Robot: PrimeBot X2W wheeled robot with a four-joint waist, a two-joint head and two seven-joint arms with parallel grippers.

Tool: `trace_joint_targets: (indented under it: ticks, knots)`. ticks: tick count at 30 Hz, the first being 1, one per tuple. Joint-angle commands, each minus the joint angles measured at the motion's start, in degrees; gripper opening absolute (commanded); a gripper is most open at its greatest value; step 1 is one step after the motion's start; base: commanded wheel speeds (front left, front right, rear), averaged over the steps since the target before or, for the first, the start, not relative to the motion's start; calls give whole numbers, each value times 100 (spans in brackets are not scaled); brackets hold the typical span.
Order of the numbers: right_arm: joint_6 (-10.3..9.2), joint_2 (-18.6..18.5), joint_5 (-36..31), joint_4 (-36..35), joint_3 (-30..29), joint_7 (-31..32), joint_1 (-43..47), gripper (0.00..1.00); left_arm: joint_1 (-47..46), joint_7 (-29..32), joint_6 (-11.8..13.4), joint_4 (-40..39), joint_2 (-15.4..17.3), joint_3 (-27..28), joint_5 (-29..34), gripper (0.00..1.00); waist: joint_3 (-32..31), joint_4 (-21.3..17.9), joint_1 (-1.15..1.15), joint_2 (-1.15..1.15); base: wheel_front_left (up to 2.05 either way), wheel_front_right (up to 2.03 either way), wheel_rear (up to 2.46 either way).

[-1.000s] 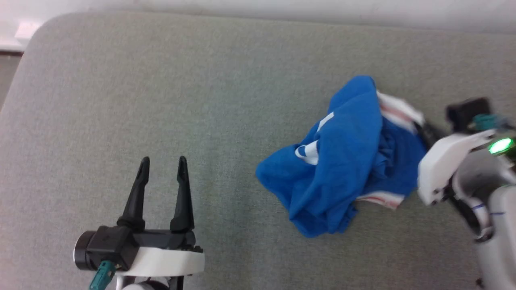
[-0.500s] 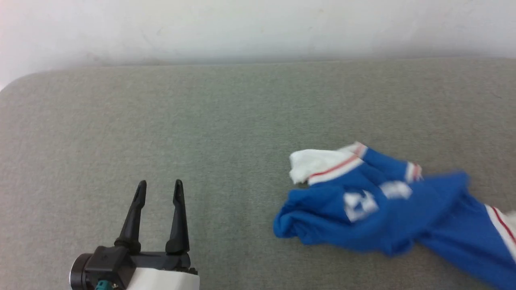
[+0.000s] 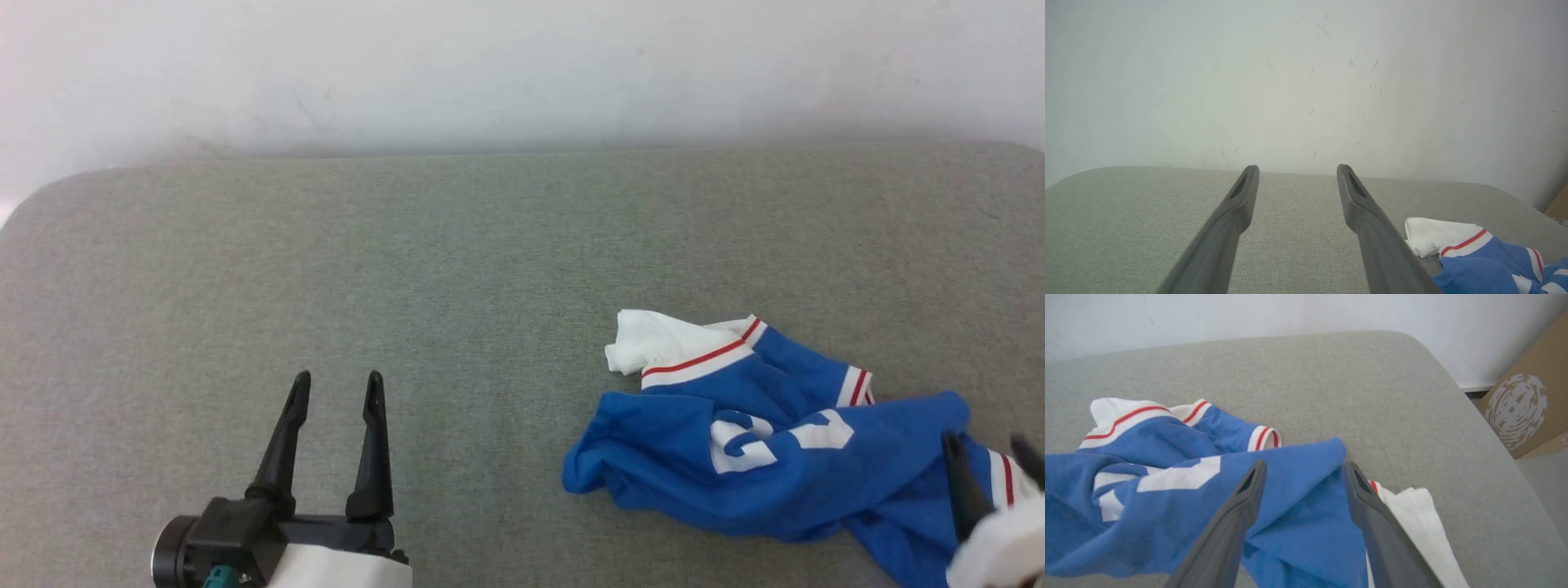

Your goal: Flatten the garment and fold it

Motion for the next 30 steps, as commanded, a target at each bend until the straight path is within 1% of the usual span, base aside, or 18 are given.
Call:
trace_joint_targets:
  ticks: [1, 3, 5, 9, 13, 16, 20, 23, 24, 25, 26, 28, 30]
  knots:
    - [-5, 11, -49, -143, 63, 34, -150, 100, 76, 11, -33, 2, 19, -7, 16, 100, -43, 69, 1, 0, 0, 0, 0]
    - [-5, 9, -179, -491, 289, 210, -362, 100, 86, 7, -26, -5, 14, -13, 3, 100, -23, 137, 1, 0, 0, 0, 0]
    - [-5, -4, -239, -676, 547, 381, -620, 100, 73, -2, -24, -15, 8, -11, -15, 100, 42, 205, 1, 0, 0, 0, 0]
    - [-5, -127, -233, -559, 1133, 749, -1121, 100, -17, -25, -31, 15, -14, -20, -48, 100, 230, 388, 1, 0, 0, 0, 0]
    - [-5, -196, -114, -45, 1671, 1176, -1597, 100, -125, -60, -42, 64, -46, -26, -80, 100, 453, 569, 1, 0, 0, 0, 0]
    - [-5, -313, -98, 540, 1973, 1568, -1858, 100, -197, -90, -61, 132, -77, -48, -99, 100, 578, 709, 1, 0, 0, 0, 0]
    - [-5, -515, -180, 1325, 2238, 1933, -2094, 100, -289, -126, -88, 220, -122, -77, -122, 100, 688, 878, 1, 0, 0, 0, 0]
    - [-5, -630, -267, 1761, 2390, 2013, -2186, 100, -347, -144, -105, 275, -151, -104, -124, 100, 745, 986, 1, 0, 0, 0, 0]
    - [-5, -630, -276, 1867, 2382, 2018, -2202, 67, -366, -149, -109, 292, -159, -112, -123, 100, 753, 1015, 1, 0, 0, 0, 0]
    - [-5, -610, -293, 1930, 2338, 1961, -2229, 18, -382, -154, -109, 308, -169, -117, -125, 100, 751, 1041, 1, 0, 0, 0, 0]
    - [-5, -599, -319, 1958, 2322, 1870, -2272, 0, -394, -158, -109, 321, -176, -118, -126, 100, 745, 1059, 1, 0, 0, 0, 0]
    - [-5, -599, -327, 1960, 2326, 1692, -2402, 0, -406, -164, -105, 351, -184, -109, -129, 100, 709, 1076, 1, 0, 0, 0, 0]
    - [-5, -688, -367, 1891, 2427, 1464, -2625, 0, -397, -169, -104, 392, -181, -97, -129, 100, 622, 1076, 1, 0, 0, 0, 0]
